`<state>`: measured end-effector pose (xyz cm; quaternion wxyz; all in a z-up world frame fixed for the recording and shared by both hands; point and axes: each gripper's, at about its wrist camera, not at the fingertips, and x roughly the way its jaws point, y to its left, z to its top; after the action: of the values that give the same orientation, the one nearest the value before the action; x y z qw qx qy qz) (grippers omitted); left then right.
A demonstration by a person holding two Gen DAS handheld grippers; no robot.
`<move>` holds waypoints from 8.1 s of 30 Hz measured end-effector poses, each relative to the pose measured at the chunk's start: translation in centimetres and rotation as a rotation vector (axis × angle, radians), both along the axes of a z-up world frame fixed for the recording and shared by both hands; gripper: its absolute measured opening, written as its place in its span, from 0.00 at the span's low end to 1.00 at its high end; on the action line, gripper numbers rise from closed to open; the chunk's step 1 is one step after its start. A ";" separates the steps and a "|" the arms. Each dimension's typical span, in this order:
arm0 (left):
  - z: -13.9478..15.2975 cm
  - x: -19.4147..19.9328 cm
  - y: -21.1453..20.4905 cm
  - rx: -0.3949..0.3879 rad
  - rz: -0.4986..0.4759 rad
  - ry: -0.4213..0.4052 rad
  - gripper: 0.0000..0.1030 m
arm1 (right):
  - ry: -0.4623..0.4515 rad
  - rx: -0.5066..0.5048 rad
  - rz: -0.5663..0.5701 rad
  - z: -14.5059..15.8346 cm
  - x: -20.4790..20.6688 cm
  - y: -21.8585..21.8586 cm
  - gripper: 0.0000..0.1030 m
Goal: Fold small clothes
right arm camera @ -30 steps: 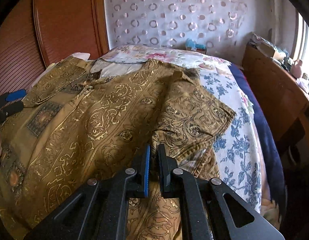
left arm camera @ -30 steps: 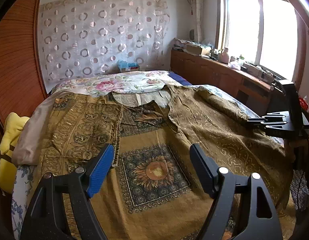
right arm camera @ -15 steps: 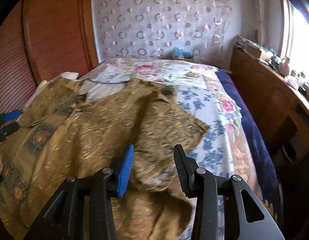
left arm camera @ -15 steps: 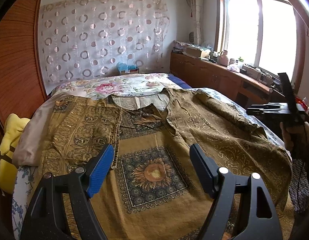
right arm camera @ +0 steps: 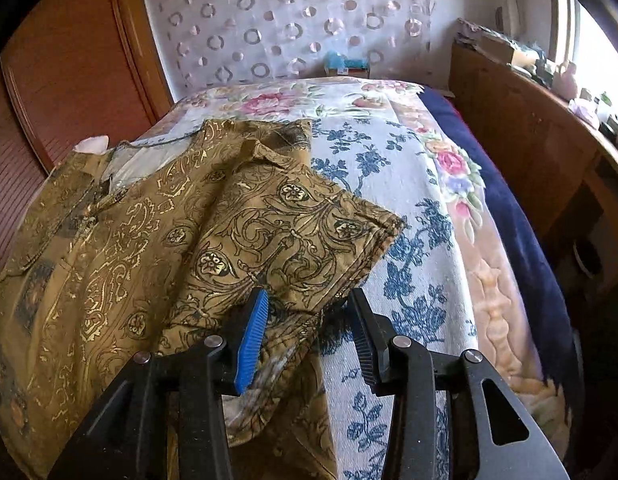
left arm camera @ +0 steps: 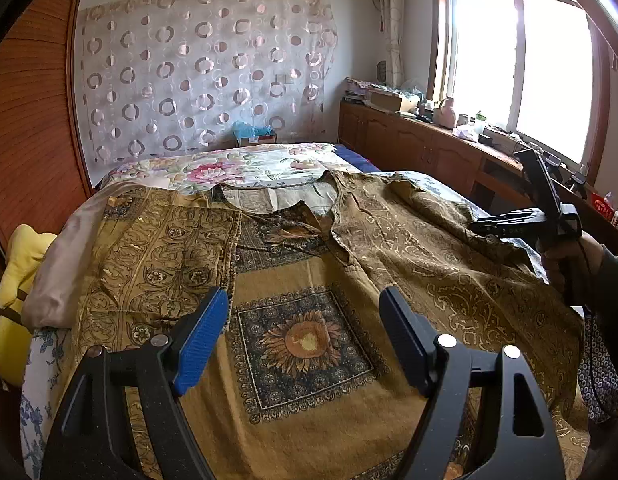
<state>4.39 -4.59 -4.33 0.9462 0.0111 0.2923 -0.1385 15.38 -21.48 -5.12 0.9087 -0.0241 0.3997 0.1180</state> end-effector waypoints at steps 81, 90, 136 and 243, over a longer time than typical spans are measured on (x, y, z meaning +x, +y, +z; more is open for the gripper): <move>1.4 8.0 13.0 0.042 0.240 0.000 0.69 | -0.013 -0.136 0.127 -1.2 7.8 8.7 0.45; -0.5 12.6 15.6 0.078 0.254 0.129 0.52 | 0.023 -0.061 0.040 -2.8 10.6 6.0 0.45; 1.1 8.9 11.2 0.038 0.074 0.063 0.03 | -0.003 -0.071 0.029 -2.7 9.4 4.8 0.49; -5.5 3.0 18.3 0.013 0.129 0.278 0.67 | -0.021 -0.004 0.007 -1.7 -5.5 -0.8 0.59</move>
<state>7.44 13.67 -9.84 0.9035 -0.0206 0.4214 -0.0756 9.93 -22.26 -6.82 0.9124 -0.0285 0.3904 0.1199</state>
